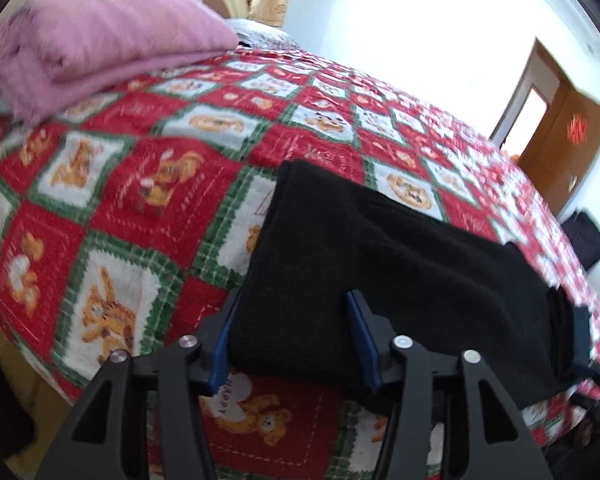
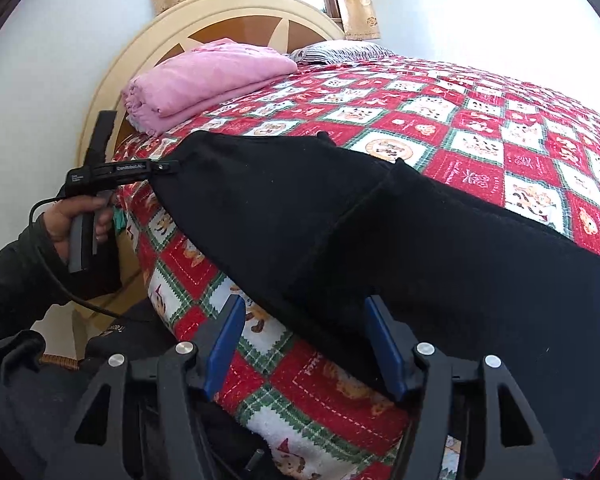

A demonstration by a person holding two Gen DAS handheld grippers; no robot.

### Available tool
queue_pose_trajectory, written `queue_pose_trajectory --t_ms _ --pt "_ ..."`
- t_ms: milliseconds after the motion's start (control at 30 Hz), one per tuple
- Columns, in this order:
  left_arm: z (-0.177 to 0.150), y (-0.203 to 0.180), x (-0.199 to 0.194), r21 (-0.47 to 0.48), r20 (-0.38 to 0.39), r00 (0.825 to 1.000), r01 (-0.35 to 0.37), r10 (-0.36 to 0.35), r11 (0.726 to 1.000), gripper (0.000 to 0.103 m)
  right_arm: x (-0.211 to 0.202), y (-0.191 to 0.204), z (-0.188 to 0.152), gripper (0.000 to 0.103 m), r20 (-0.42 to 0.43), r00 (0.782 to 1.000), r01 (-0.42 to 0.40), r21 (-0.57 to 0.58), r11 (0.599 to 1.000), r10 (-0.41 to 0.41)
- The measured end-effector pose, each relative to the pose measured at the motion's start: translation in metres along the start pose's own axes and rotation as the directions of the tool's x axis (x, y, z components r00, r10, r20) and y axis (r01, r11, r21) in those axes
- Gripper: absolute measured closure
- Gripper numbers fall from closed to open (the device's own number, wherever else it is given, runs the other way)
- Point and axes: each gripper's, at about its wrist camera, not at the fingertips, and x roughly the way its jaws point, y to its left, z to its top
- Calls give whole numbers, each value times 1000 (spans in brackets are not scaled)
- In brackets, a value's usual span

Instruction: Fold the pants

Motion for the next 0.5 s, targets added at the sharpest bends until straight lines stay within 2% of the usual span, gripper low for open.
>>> queue_pose_trajectory --t_ms 67,100,133,167,233,333,433,500 --pt "0 2 -3 -7 6 1000 27 -27 1000 55 -1 0 -1 40 3 1000 2 -2 1000 -2" --pt "1 4 -6 -28 17 998 62 -61 998 59 -3 1 0 40 10 1000 7 -4 1000 -7" --pt "2 7 -11 -61 37 993 118 -116 991 70 -4 0 0 40 16 1000 10 -5 1000 -10" --pt "3 10 -18 -87 66 984 170 -165 982 74 -8 1 1 40 29 999 16 -8 1000 -16" --pt "8 6 -29 -81 101 975 208 -200 975 76 -13 -1 3 40 46 999 24 -7 1000 -24" --pt "18 -16 -52 -23 152 958 250 -244 968 76 -26 -7 6 40 77 996 40 11 999 -41" --pt "25 -38 -64 29 172 944 280 -280 960 77 -37 -17 7 40 93 994 54 44 998 -58" --pt "29 -50 -70 55 171 942 284 -289 957 78 -45 -26 8 40 103 991 74 78 994 -82"
